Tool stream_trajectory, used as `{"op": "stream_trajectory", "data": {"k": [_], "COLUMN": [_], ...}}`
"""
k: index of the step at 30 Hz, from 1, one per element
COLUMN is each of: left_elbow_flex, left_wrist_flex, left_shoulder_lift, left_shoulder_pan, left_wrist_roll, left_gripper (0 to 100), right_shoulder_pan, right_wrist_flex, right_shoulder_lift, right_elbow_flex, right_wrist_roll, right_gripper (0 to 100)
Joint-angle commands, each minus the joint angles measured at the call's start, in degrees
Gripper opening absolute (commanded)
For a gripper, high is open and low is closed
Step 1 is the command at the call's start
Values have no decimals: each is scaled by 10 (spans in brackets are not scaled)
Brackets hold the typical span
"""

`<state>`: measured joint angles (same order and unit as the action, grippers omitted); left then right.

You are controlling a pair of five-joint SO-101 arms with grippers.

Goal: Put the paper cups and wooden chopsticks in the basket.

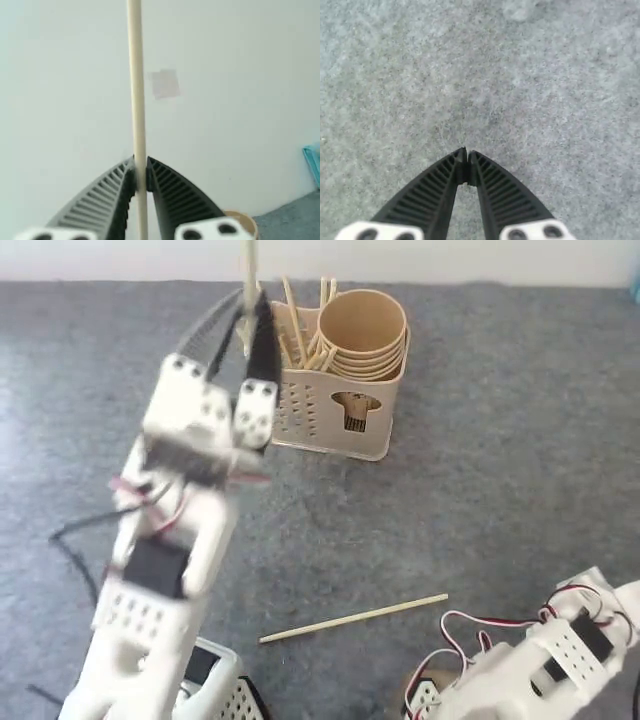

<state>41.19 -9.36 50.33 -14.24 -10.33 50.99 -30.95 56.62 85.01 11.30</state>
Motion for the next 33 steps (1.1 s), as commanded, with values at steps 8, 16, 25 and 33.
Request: {"op": "stream_trajectory", "data": {"k": [8,16,25,33], "left_elbow_flex": [-125,-147,-146,-129], "left_wrist_flex": [98,98,94,-102], "left_shoulder_lift": [-224,-316,-312,-148], "left_shoulder_pan": [24,91,109,157], "left_wrist_roll": [6,144,183,183], "left_gripper": [17,193,232,232], "right_shoulder_pan": [-7,-8,-23,-71], "right_wrist_flex": [9,10,11,-14], "right_shoulder_lift": [16,16,16,16], "right_elbow_flex": [-10,-10,-4,-6], "right_wrist_roll": [3,3,1,-113], "right_gripper": [8,8,8,8]}}
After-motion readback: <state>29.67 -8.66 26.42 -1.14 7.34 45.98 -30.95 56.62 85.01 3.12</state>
